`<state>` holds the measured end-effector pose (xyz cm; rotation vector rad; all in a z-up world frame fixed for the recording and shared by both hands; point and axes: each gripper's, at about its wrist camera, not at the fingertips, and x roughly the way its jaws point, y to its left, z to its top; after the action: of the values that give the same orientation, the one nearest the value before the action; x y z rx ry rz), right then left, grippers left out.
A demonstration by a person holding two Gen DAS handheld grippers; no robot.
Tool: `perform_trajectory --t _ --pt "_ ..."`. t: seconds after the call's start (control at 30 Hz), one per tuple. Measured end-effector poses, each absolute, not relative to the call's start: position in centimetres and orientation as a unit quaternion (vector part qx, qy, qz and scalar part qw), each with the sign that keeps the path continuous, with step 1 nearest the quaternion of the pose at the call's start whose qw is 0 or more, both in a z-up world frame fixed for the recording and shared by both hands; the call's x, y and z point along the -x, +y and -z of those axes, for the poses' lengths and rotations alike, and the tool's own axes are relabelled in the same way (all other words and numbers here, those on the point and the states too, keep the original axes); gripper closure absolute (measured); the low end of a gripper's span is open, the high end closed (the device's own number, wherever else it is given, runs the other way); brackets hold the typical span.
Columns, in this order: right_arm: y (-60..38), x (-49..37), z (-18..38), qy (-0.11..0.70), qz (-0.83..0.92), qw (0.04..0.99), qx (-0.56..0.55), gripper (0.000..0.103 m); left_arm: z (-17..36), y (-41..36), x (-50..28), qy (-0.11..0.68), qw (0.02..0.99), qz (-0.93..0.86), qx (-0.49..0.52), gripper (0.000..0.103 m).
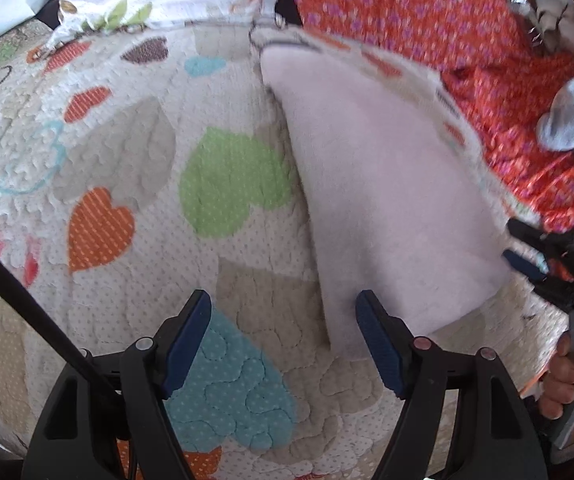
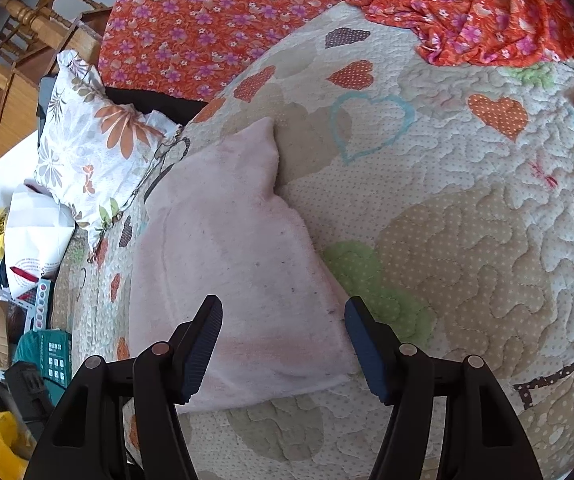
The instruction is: Fold small clothes
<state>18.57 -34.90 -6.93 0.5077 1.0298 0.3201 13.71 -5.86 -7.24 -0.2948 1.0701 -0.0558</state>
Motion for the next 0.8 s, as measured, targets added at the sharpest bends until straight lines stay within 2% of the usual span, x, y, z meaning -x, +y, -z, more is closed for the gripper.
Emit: perform_trajectory --t 0.27,0.43,0.53,0.6,0.8 --pt "-34.6 -18.6 6.9 0.484 -0.147 0.833 -0.227 0.033 6.2 -5.4 -13.1 0.486 0.862 0.026 0.143 0.029" --pt "-35.1 -18.1 6.6 0.473 -0.121 0.847 -0.209 0.033 3.0 -5.2 -11.3 0.408 0.907 -0.020 0.102 0.029" --pt "-35.4 -17.3 6.0 0.456 -0.098 0.864 -0.187 0.033 0.6 -4.5 -9.4 0.335 0.937 -0.065 0.080 0.016" --pt "-35.5 -16.7 5.5 0.444 -0.091 0.874 -0.174 0.033 -1.5 -3.7 -7.4 0.263 0.957 -0.102 0.071 0.001" --pt "-34.9 -13.8 5.2 0.425 -0.092 0.885 -0.165 0.033 -5.7 -1.8 -3.1 0.169 0.976 -0.123 0.058 0.000"
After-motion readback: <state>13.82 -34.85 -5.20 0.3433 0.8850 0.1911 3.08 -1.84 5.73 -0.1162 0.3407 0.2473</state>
